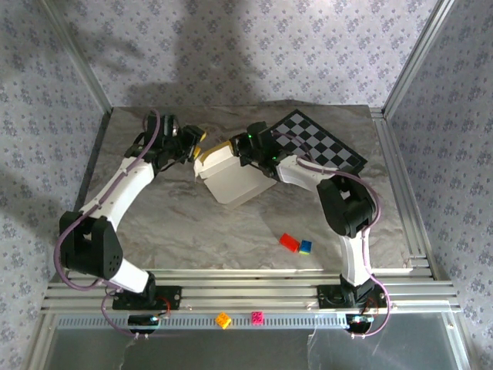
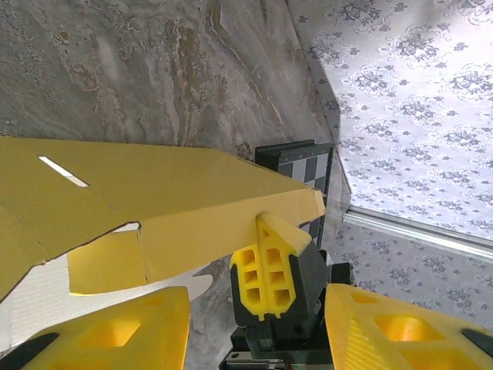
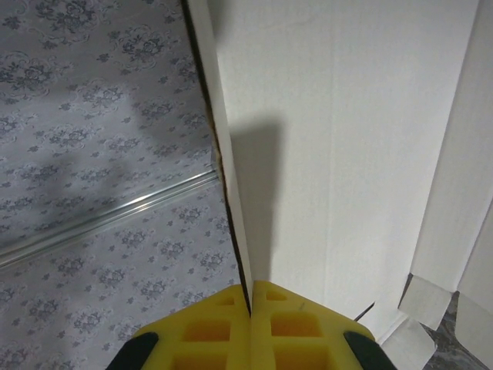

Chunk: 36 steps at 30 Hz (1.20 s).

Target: Fold the paper box

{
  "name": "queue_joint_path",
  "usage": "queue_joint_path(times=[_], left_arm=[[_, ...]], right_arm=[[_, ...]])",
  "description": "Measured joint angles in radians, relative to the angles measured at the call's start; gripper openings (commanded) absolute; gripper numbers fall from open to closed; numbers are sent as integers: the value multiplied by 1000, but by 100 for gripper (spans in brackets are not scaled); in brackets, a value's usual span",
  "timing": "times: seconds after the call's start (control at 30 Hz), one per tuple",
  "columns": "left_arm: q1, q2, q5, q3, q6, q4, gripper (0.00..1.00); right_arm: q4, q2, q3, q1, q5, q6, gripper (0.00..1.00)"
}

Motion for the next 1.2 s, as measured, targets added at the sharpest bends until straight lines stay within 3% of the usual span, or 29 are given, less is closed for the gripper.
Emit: queue_joint_path(times=[0.9,1.2], left_arm=[[0,81,19,-23,8,-14,50],[0,124,19,-37,3,56,43]], right_arm=[[33,28,13,-1,-26,0,0],[28,31,13,-5,-31,0,0]])
